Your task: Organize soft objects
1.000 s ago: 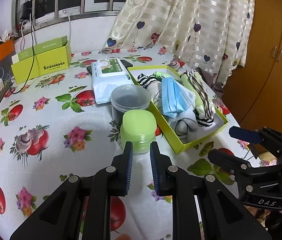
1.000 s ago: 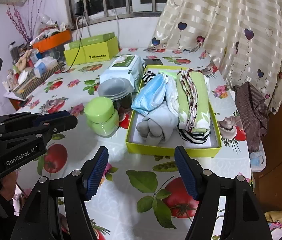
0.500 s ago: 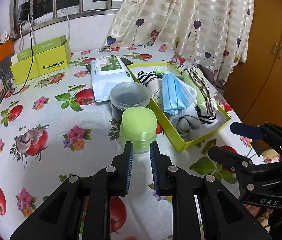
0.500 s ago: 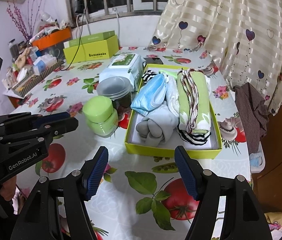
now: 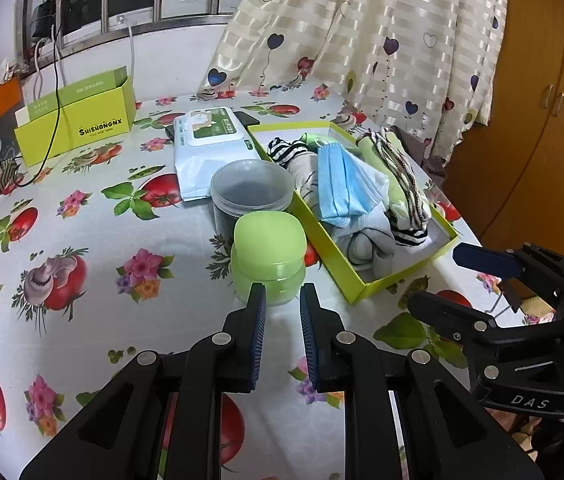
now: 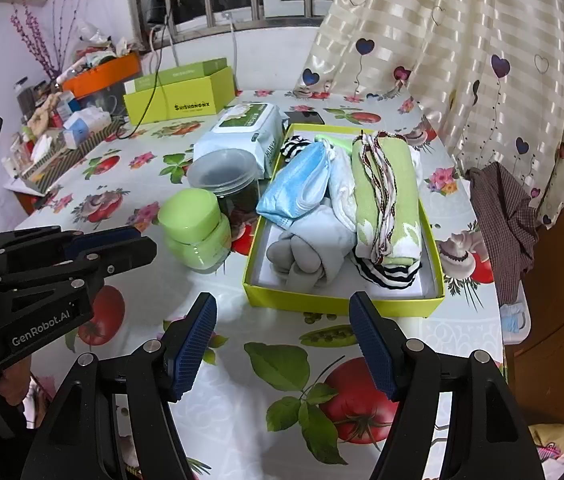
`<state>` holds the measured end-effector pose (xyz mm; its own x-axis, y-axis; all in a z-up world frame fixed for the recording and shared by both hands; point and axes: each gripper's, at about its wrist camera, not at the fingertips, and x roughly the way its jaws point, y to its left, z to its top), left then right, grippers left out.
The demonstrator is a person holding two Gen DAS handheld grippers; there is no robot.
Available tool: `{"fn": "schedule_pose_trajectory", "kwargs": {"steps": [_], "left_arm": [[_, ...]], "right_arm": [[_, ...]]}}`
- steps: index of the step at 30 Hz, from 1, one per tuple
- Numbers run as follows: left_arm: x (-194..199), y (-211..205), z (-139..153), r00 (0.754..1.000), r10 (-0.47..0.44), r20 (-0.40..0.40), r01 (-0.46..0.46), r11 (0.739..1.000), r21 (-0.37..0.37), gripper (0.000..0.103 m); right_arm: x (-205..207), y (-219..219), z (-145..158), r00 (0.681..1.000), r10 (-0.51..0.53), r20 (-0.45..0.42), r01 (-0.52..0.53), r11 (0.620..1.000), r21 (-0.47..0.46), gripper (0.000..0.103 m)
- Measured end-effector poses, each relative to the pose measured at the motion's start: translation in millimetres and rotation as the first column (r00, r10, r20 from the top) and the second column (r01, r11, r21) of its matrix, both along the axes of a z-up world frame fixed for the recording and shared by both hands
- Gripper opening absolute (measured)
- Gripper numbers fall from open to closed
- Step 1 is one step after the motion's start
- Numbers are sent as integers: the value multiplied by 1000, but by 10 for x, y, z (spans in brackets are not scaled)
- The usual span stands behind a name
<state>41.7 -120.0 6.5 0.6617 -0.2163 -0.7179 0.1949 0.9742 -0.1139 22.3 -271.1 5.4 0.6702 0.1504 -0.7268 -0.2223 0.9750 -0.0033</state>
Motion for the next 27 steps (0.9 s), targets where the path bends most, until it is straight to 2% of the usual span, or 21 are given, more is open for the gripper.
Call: {"fn": "schedule_pose_trajectory", "kwargs": {"steps": [27], "left_arm": [[13,-41,-12,1000,-17,-8,17,1000,-3,18]], "right_arm": [[17,-6,-5,1000,0,-2,0,1000,-1,69]]}}
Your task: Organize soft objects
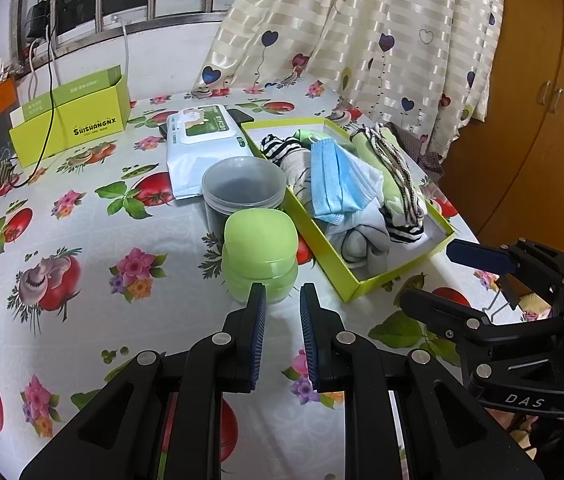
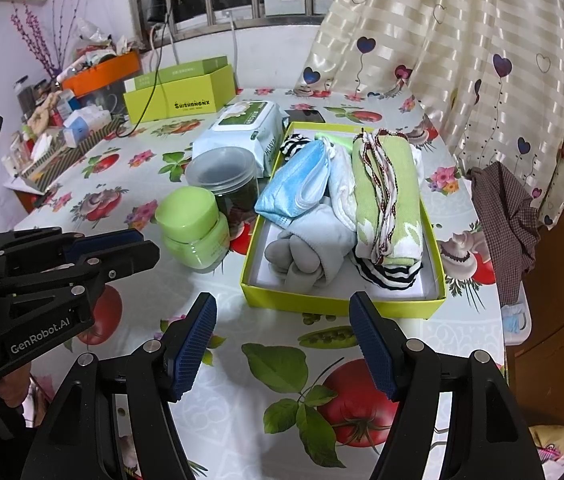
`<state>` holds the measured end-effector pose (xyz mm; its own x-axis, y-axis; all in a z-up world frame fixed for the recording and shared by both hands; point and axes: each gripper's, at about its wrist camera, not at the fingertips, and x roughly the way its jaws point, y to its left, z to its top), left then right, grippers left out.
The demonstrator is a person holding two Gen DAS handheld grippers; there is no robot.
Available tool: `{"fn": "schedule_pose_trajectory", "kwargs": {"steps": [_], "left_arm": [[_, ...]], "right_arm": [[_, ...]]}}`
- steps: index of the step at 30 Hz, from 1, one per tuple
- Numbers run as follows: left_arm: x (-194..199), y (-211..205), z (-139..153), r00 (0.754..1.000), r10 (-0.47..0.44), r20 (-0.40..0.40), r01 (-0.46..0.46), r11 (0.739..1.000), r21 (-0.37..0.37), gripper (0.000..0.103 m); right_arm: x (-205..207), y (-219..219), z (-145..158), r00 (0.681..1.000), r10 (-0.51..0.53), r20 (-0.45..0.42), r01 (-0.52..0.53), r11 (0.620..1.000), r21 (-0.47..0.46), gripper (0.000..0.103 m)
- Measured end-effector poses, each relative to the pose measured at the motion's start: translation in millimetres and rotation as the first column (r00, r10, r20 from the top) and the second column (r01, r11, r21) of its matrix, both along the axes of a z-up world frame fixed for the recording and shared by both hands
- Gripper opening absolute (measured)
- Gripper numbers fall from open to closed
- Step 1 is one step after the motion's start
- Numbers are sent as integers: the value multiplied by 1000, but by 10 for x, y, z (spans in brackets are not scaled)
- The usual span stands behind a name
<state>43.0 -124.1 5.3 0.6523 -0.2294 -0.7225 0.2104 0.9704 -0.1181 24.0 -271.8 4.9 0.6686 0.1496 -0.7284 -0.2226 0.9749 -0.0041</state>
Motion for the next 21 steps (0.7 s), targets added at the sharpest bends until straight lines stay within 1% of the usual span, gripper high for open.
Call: {"fn": "schedule_pose_trajectory", "kwargs": {"steps": [21], "left_arm": [[-15,0,13,1000,-2,2,2,1000,-2,18]], "right_arm": [[-2,16,12,1000,1,-1,-1,1000,-2,69]]}}
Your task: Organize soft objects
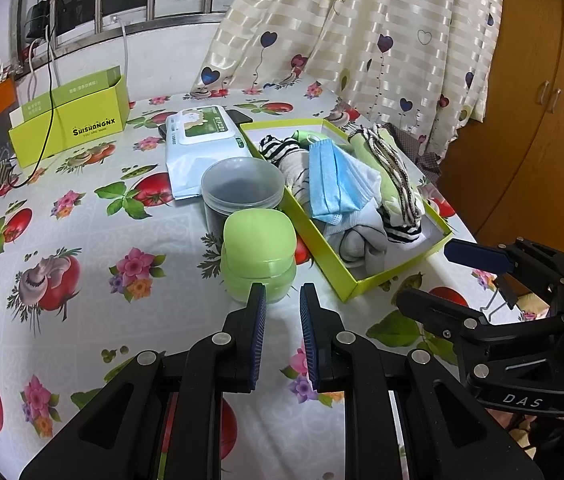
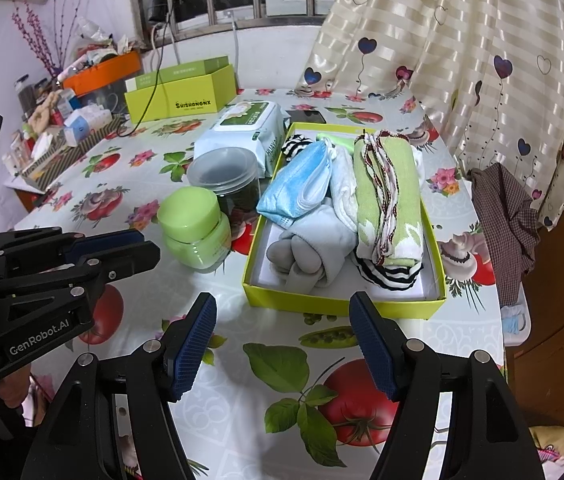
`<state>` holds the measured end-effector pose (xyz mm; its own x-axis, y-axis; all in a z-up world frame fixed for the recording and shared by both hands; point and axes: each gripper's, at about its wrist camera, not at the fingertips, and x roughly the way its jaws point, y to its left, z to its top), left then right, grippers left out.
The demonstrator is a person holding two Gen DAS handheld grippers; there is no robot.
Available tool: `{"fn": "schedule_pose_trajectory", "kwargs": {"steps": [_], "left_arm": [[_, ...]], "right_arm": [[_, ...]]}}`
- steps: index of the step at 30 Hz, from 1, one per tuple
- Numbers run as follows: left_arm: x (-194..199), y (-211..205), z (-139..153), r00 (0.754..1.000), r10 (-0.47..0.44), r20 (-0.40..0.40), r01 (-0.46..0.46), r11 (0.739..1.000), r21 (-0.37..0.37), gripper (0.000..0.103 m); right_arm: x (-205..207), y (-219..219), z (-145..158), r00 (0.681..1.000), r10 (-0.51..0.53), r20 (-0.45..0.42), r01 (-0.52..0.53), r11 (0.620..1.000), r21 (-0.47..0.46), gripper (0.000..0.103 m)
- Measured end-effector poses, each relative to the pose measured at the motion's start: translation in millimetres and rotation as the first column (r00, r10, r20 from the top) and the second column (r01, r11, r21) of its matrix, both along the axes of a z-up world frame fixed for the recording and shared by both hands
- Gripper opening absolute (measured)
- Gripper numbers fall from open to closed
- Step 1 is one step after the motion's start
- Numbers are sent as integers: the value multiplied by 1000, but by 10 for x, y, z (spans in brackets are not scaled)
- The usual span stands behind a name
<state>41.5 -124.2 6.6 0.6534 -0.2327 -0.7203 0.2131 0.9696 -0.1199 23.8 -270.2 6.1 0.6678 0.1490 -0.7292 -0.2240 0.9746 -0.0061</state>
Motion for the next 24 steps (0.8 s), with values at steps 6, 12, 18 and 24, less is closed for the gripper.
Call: {"fn": "schedule_pose_trajectory", "kwargs": {"steps": [6,12,18,24], "left_arm": [[-2,-1,4,1000,-4,-1,4,1000,0,18],[-6,-8,8,1000,-7,-1,7,1000,1,18],[-3,-9,9,1000,-9,-3,9,1000,0,18],[-1,-10,6,1000,-10,-7,10,1000,-1,18]], "right_arm": [[8,-15,-21,1000,0,0,0,1000,-1,69],[9,-12,-18,1000,1,0,-1,1000,-1,69],[10,-14,-19,1000,1,0,-1,1000,-1,69],[14,-9,-17,1000,0,0,0,1000,-2,69]]}}
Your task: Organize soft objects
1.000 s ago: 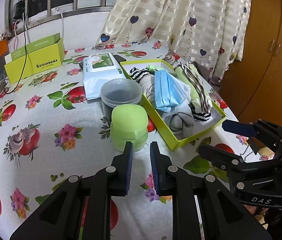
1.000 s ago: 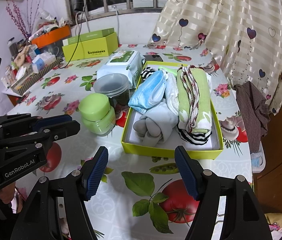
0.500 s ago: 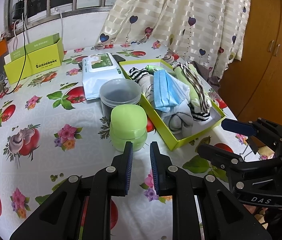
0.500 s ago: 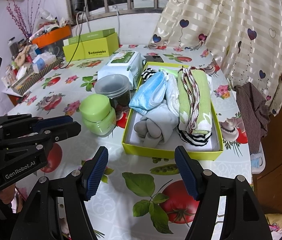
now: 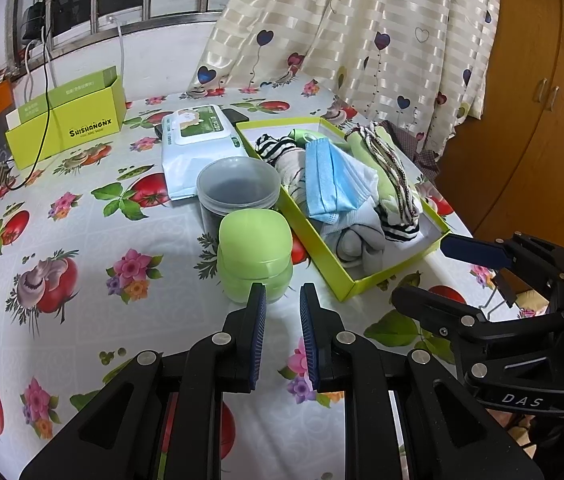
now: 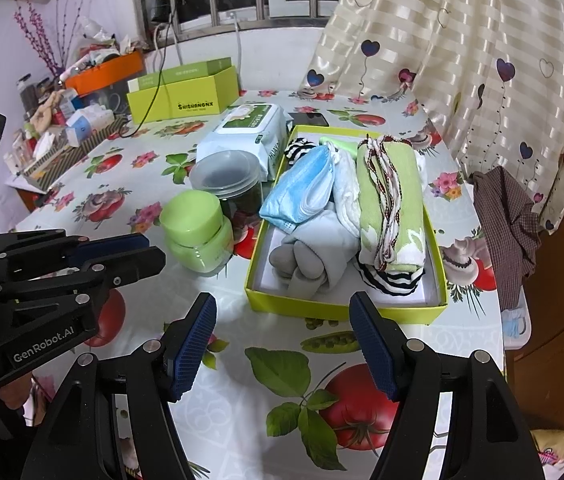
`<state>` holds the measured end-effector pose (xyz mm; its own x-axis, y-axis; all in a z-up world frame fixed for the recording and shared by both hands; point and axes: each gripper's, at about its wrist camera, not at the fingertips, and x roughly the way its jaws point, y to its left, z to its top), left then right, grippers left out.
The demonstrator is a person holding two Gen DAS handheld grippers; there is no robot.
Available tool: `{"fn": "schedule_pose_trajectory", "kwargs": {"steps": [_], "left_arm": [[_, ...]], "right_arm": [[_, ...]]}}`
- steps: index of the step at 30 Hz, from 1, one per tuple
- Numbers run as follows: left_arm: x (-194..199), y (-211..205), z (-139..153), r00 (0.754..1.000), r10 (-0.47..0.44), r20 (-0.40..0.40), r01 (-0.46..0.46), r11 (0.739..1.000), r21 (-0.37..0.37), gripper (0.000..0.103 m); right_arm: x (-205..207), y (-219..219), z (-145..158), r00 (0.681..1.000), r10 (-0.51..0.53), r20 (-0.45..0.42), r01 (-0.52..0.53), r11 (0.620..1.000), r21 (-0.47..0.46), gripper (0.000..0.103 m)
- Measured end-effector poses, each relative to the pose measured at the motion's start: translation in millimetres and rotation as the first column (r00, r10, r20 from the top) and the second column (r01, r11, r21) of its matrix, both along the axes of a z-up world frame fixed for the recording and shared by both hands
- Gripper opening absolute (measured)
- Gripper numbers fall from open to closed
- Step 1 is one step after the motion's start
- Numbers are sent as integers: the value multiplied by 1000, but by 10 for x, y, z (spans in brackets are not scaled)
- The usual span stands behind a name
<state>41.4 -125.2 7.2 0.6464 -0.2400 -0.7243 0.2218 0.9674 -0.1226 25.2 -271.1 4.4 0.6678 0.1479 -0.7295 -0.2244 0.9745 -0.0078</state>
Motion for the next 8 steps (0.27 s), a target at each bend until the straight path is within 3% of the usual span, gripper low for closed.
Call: {"fn": "schedule_pose_trajectory", "kwargs": {"steps": [8], "left_arm": [[7,-7,-10,1000,-5,7,5,1000,-6,18]], "right_arm": [[3,0,0,1000,0,0,0,1000,0,69]]}}
